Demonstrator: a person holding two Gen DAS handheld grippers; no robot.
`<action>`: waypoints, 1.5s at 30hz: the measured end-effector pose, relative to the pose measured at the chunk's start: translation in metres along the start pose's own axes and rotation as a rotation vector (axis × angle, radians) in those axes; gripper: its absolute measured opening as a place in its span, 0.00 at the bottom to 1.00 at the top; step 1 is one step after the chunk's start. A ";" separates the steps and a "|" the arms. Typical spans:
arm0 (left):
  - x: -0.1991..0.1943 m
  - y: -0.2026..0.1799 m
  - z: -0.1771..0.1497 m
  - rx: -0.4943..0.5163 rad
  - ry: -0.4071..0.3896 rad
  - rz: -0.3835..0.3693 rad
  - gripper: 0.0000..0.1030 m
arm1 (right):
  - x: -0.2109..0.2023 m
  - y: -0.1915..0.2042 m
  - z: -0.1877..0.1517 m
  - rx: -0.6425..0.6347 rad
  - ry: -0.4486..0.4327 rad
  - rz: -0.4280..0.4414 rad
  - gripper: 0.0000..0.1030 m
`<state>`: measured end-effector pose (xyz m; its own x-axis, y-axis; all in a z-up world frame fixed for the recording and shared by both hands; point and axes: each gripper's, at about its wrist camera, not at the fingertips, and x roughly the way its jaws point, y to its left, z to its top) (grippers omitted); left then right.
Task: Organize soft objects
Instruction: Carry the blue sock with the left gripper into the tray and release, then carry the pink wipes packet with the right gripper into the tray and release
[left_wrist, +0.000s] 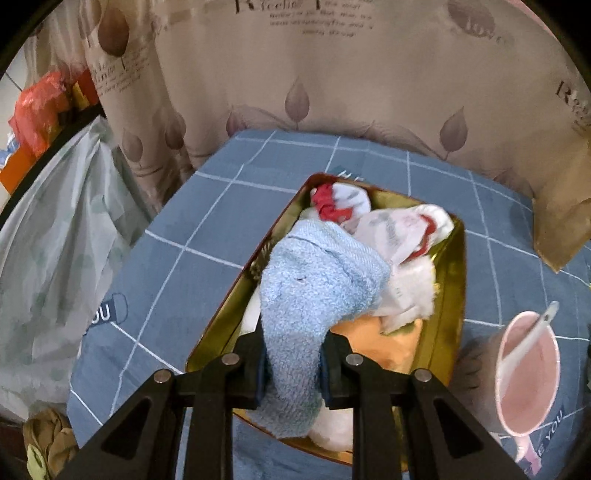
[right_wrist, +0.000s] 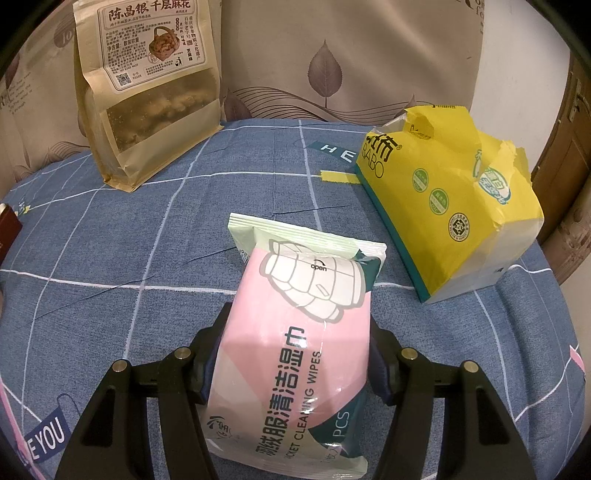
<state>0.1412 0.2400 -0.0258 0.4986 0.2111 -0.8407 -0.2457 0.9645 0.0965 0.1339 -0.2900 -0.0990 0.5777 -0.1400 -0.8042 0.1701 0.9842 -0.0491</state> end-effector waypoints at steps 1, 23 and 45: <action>0.003 0.000 -0.001 -0.003 0.007 0.000 0.21 | 0.000 0.000 0.000 0.000 0.000 0.000 0.58; 0.000 0.008 -0.020 -0.002 -0.033 -0.003 0.43 | 0.001 0.000 0.000 -0.010 -0.003 -0.011 0.58; -0.059 0.005 -0.076 0.135 -0.199 0.080 0.53 | 0.000 0.002 -0.002 -0.026 -0.014 -0.018 0.53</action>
<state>0.0476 0.2206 -0.0164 0.6389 0.3022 -0.7075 -0.1846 0.9530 0.2403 0.1323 -0.2881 -0.1005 0.5860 -0.1593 -0.7945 0.1604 0.9839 -0.0790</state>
